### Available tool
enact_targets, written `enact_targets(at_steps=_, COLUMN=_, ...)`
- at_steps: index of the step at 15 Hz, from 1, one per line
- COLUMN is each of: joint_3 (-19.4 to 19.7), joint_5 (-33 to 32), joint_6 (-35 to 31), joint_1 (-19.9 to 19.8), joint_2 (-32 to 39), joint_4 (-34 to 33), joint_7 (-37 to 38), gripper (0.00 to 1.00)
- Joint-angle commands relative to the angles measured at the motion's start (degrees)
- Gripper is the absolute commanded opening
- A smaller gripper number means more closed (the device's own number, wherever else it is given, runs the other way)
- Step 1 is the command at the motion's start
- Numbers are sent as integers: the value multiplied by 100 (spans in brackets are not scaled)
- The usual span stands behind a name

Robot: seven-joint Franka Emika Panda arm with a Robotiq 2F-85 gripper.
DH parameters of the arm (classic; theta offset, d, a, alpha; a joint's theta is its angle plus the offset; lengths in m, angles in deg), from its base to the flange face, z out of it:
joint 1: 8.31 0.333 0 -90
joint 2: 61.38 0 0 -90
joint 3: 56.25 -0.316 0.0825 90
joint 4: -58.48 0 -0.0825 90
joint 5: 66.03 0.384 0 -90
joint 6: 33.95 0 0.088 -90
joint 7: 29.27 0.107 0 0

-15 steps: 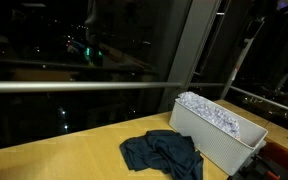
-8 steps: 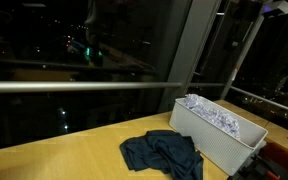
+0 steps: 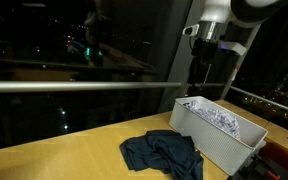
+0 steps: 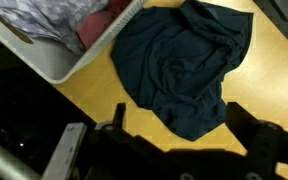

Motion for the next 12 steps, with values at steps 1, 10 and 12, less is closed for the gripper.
enact_targets(at_steps=1, joint_3=-46, joint_5=-530, joint_6=-396, joint_1=311, joint_2=638, joint_4=-71, joint_7=531, gripper=100)
enact_targets(at_steps=10, joint_3=135, joint_5=-2529, joint_6=-395, joint_1=1492, joint_2=1674, joint_4=-470, joint_7=1933, gripper=100)
enact_targets(at_steps=12, joint_3=99, joint_5=-2484, joint_6=-526, joint_1=1386, joint_2=1817, joint_4=-520, joint_7=1853, gripper=100)
